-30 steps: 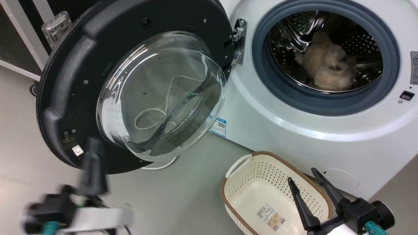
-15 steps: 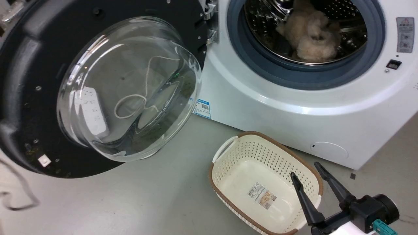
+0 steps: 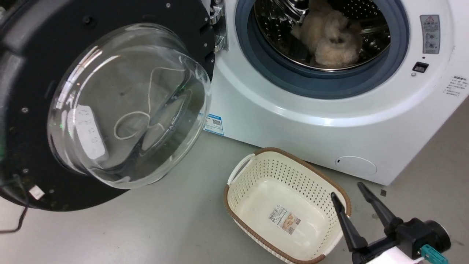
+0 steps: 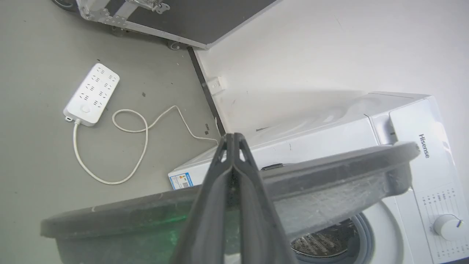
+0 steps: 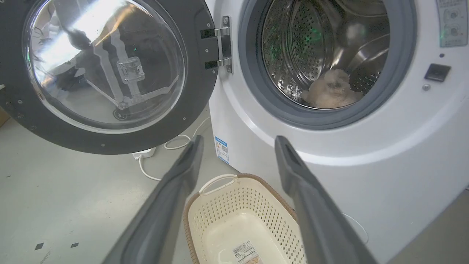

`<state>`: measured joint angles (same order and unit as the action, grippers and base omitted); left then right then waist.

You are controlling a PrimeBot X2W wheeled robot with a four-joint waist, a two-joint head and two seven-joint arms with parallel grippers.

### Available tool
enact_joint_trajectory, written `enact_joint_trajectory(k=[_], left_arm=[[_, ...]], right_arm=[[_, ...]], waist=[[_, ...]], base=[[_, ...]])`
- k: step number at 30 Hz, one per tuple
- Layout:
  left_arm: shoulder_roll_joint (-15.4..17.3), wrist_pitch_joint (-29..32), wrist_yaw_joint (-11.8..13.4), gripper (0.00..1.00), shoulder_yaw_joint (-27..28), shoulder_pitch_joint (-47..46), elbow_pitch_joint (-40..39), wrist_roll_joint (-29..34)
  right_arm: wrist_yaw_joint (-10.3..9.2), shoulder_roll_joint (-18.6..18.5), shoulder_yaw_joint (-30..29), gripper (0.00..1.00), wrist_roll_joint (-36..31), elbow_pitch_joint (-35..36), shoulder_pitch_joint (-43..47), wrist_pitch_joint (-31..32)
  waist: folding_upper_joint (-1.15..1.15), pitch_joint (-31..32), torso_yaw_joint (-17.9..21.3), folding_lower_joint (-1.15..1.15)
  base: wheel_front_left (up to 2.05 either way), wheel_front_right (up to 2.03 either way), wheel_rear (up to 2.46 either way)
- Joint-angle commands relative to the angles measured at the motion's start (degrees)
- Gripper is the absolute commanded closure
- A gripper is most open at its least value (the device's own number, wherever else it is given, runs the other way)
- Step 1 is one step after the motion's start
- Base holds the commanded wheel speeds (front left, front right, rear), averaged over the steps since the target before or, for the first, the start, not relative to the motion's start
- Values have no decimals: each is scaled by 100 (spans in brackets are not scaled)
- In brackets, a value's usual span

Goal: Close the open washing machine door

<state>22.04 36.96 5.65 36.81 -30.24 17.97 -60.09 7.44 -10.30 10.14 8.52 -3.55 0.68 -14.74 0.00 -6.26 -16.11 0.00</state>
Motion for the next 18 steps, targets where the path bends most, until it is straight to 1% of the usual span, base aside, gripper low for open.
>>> enact_joint_trajectory(k=[1,2,4,5,6,7,8,10,14,15,18], left_arm=[[-77,220,-60,100,-78,209,-190,-69],[-136,322,-55,100,-91,255,-279,-142],[-341,792,-64,100,-209,534,-647,-380],[-341,792,-64,100,-209,534,-647,-380],[-470,1068,-76,100,-293,716,-859,-521],[-547,1203,-78,100,-343,813,-978,-591],[-547,1203,-78,100,-343,813,-978,-591],[-725,1452,-80,100,-455,1032,-1239,-717],[-1172,1946,-67,100,-722,1577,-1832,-993],[-1465,2334,-68,100,-913,1997,-2279,-1257],[-1713,2536,30,100,-1110,2286,-2675,-1529]], right_arm=[[5,22,-16,0,-2,-33,-7,-26],[5,28,-21,0,0,-45,-3,-26],[5,85,-57,0,8,-101,-6,-26],[5,85,-57,0,8,-101,-6,-26],[5,138,-120,0,-1,-126,-6,-26],[5,170,-155,0,-6,-140,-1,-26],[5,170,-155,0,-6,-140,-1,-26],[5,228,-210,0,-20,-177,14,-26],[5,359,-356,0,-57,-258,59,-26],[5,436,-465,0,-93,-275,78,-26],[5,449,-546,0,-143,-285,86,-26]], waist=[[0,35,-14,0],[0,53,-18,0],[0,161,-18,0],[0,161,-18,0],[0,235,-6,0],[0,279,1,0],[0,279,1,0],[0,388,28,0],[0,617,137,0],[0,694,249,0],[0,704,370,0]], base=[[0,0,0],[0,0,0],[0,0,0],[0,0,0],[0,0,0],[0,0,0],[0,0,0],[0,0,0],[0,0,0],[0,0,0],[0,0,0]])
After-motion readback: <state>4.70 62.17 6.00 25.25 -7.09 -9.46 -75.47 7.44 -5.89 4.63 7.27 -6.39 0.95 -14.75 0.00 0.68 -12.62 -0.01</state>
